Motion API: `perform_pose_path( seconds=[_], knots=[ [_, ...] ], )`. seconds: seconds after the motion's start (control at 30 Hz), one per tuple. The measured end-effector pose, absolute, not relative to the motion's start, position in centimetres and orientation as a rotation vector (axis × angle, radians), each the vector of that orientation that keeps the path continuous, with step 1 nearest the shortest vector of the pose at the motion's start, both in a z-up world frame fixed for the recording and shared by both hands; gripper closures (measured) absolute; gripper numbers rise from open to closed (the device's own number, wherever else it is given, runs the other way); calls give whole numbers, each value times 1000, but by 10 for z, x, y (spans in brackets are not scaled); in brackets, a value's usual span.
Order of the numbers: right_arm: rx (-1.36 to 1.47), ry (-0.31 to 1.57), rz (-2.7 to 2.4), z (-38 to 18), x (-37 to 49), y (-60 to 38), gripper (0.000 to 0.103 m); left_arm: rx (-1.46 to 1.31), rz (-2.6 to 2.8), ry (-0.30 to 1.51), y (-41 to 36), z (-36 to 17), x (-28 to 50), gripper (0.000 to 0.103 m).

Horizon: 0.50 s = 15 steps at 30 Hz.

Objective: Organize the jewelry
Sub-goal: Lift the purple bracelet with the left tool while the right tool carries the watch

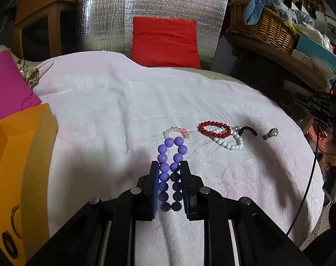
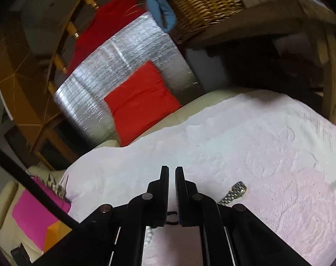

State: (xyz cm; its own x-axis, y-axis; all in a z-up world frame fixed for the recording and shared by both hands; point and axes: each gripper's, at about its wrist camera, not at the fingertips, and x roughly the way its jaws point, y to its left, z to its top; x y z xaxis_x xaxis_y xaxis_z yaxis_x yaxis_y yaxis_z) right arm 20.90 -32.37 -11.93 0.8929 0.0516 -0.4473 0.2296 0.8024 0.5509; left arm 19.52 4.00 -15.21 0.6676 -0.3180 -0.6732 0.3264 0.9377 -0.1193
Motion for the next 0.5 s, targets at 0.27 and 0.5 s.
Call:
perform_pose_path(
  seconds=[0.27,0.5],
  knots=[
    [714,624,-283,-160,227,-361,34,16,-378,772,39,-156,190,83],
    [623,772,-376,-197,267,-367,54,28,-405,773,31,-156,188,83]
  ],
)
